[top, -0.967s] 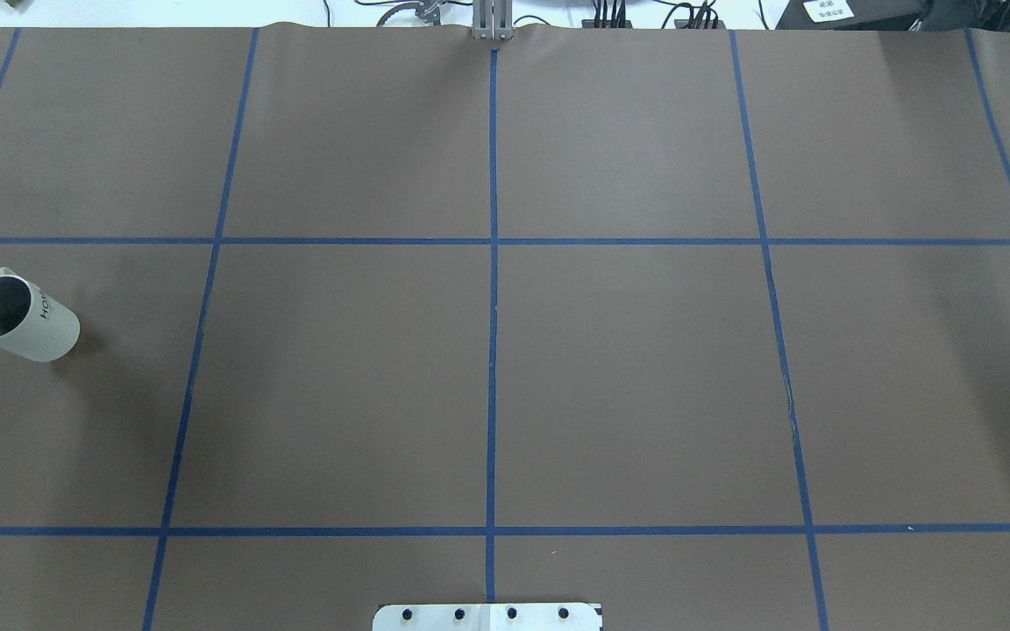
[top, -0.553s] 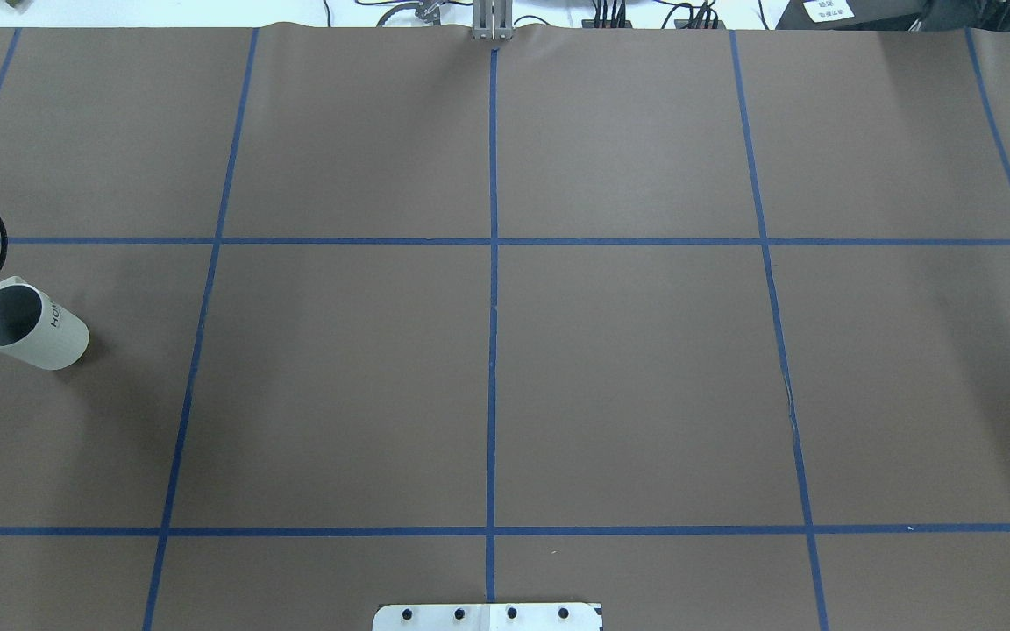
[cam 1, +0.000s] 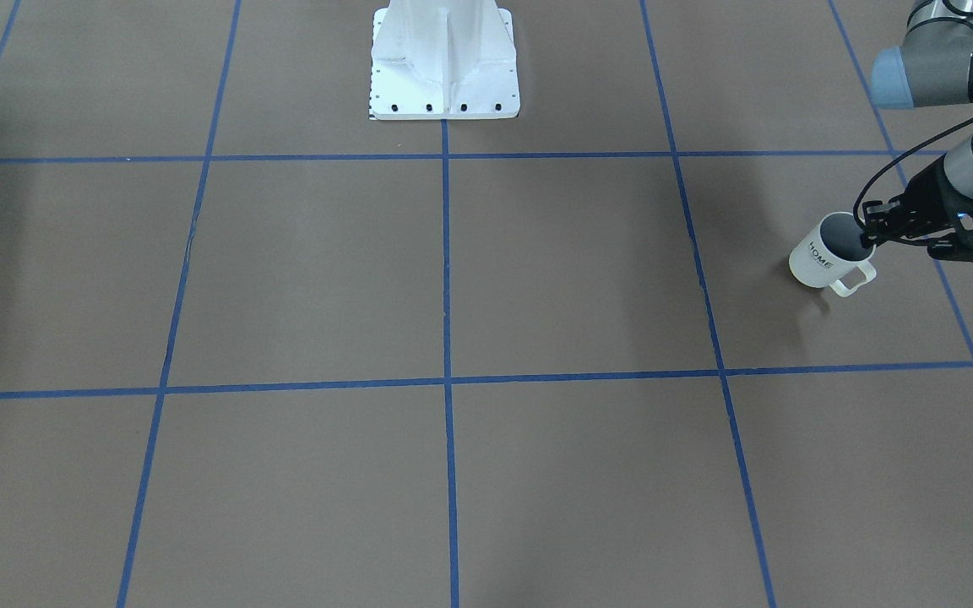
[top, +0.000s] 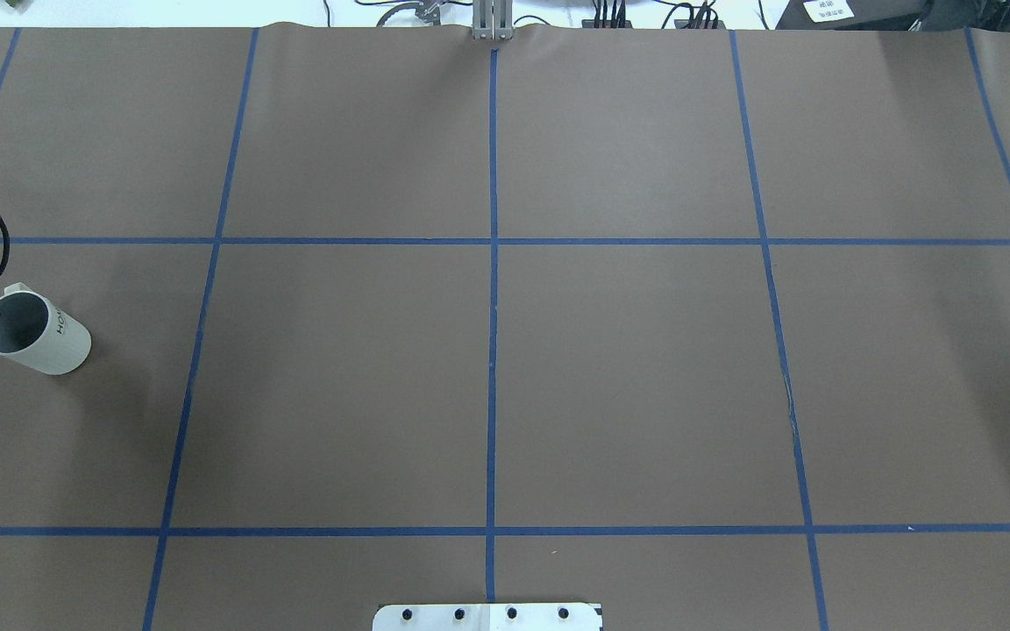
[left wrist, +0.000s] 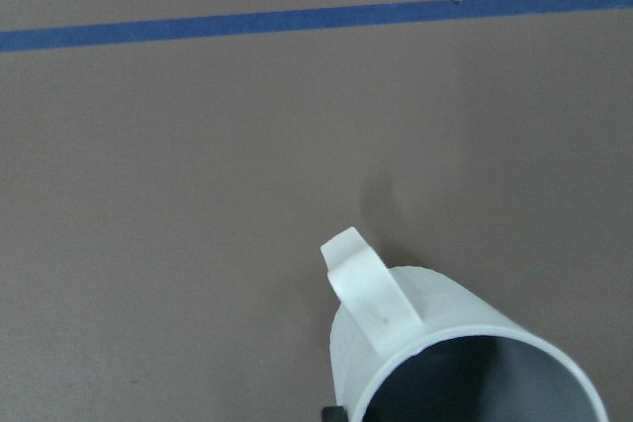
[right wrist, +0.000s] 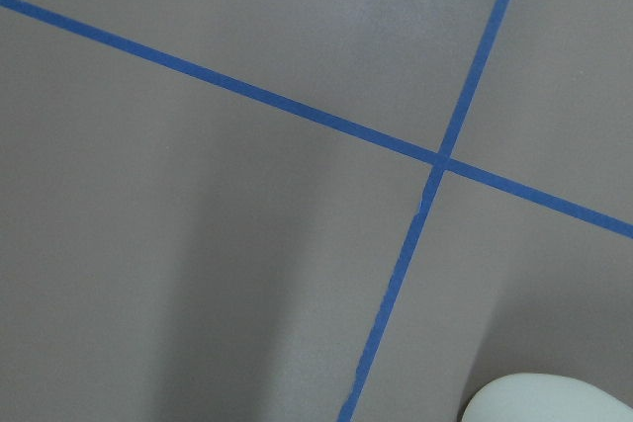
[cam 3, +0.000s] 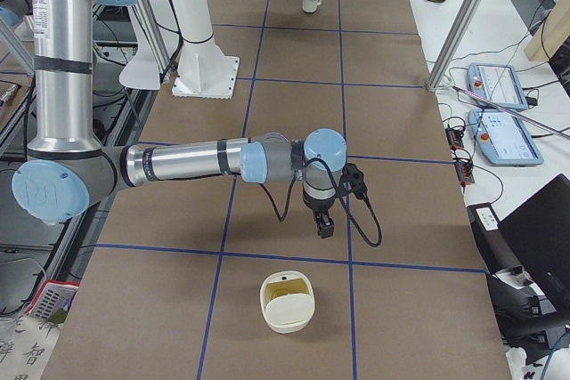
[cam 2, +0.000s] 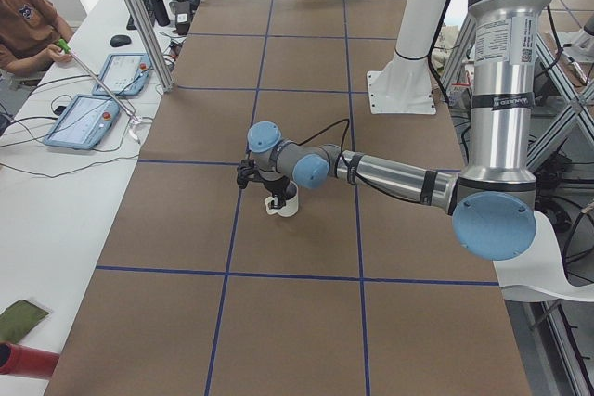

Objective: Left arm hands cup to right arm to dump lemon

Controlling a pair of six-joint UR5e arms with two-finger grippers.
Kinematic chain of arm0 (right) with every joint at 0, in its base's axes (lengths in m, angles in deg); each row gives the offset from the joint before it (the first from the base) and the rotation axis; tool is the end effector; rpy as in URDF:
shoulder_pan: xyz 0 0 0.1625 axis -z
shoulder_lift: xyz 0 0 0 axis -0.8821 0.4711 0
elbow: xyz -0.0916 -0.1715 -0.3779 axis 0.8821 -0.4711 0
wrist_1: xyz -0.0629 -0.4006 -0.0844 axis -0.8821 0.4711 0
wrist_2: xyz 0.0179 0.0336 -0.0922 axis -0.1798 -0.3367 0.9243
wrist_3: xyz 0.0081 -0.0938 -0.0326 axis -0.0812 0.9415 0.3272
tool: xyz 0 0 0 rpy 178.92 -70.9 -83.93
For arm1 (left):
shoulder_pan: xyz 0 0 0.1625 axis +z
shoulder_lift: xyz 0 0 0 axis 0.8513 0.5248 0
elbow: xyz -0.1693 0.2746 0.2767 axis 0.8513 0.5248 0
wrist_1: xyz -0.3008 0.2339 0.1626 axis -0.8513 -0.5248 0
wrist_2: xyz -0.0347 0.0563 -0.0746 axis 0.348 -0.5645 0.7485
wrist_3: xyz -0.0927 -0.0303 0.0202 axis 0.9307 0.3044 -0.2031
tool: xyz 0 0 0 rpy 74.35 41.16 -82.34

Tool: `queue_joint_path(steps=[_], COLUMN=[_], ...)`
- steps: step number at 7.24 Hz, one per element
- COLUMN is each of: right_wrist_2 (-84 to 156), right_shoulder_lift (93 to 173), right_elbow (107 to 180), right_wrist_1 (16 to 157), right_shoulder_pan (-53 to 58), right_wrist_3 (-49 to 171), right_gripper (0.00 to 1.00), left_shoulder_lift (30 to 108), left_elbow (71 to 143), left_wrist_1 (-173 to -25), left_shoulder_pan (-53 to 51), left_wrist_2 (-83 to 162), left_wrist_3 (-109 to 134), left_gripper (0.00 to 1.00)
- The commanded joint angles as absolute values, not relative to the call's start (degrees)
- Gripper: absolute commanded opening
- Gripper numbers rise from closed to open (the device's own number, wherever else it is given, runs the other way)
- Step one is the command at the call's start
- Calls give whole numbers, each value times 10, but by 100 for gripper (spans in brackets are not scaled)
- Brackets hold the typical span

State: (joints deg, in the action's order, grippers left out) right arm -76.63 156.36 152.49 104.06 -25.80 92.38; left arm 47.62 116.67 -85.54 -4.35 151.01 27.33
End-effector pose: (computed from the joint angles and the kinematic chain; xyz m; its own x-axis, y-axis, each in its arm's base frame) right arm 0.0432 -0.4683 0.5899 0.6634 -0.3353 0.6690 0.2163 0.9417 0.2576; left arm 0.1686 -0.4688 0.5587 0.6747 0.0778 -0.7340 -0.1098 0.9939 0.0044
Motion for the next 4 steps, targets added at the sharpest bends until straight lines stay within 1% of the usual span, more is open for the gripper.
queue_joint_path(steps=[1,4], right_wrist_2=[-766,-766], right_shoulder_lift=[1563,1550], right_elbow=[1526,1521], right_wrist_1=[1041,1051], right_shoulder_pan=[-257,-262], right_wrist_3=[924,924], right_gripper=[100,100], left_shoulder_lift=[475,469], left_elbow=[1169,1216], left_wrist_1=[-857,-854], left_shoulder_pan=[-44,-53], left_wrist_2=[1511,1511], left_wrist_3=[267,265], left_gripper=[100,100])
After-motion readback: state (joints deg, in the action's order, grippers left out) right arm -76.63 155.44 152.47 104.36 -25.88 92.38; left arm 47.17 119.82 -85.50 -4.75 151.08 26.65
